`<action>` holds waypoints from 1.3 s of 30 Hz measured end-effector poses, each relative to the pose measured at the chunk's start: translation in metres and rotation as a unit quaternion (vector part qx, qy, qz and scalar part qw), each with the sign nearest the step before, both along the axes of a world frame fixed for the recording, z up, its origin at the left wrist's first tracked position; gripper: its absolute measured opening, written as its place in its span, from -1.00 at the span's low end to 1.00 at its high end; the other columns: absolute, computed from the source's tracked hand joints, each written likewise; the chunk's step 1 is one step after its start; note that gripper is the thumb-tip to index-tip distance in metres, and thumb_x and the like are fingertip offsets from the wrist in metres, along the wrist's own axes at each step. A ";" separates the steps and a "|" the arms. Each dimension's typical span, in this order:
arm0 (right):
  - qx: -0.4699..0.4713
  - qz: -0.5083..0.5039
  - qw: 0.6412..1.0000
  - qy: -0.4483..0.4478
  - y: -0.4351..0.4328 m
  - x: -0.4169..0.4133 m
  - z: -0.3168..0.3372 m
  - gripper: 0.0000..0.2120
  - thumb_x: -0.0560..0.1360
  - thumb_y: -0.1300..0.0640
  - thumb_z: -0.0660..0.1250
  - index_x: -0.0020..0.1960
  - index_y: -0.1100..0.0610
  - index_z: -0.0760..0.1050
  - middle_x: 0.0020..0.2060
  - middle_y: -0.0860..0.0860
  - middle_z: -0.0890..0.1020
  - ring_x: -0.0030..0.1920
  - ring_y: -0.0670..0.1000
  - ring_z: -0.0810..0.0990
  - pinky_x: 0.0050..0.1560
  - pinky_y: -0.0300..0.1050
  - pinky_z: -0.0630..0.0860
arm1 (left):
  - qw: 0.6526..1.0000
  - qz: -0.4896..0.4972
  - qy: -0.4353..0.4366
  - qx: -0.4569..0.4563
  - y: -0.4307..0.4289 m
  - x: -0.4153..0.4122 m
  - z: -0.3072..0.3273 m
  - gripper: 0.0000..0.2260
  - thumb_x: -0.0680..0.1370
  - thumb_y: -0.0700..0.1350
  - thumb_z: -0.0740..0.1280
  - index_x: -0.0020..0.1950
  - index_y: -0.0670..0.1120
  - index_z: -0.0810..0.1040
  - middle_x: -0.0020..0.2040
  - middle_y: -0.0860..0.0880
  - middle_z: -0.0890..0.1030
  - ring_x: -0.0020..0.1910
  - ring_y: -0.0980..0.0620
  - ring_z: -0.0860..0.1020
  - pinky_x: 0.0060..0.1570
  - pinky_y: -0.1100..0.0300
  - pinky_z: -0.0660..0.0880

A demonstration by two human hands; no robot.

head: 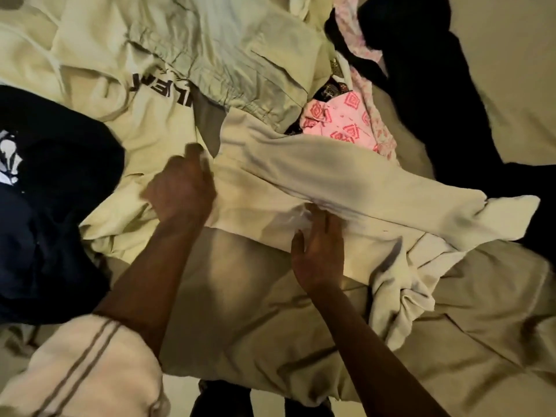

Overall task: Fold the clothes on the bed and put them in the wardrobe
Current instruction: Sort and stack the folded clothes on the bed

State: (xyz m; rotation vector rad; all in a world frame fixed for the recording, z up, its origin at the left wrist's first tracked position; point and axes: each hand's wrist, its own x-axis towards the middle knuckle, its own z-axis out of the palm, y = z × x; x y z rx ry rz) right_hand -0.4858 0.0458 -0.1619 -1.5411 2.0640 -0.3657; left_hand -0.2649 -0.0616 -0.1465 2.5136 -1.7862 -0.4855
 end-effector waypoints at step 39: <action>-0.150 0.132 0.976 -0.087 -0.180 0.098 -0.021 -0.61 0.63 0.02 0.27 0.43 0.07 0.44 -0.08 0.01 0.69 -0.04 0.13 0.68 -0.10 0.00 0.51 | 0.986 0.128 0.062 -0.088 0.026 0.012 -0.054 -0.52 0.63 0.31 0.17 0.21 -0.09 0.48 0.23 -0.19 0.51 0.12 -0.26 0.53 -0.01 -0.10 0.44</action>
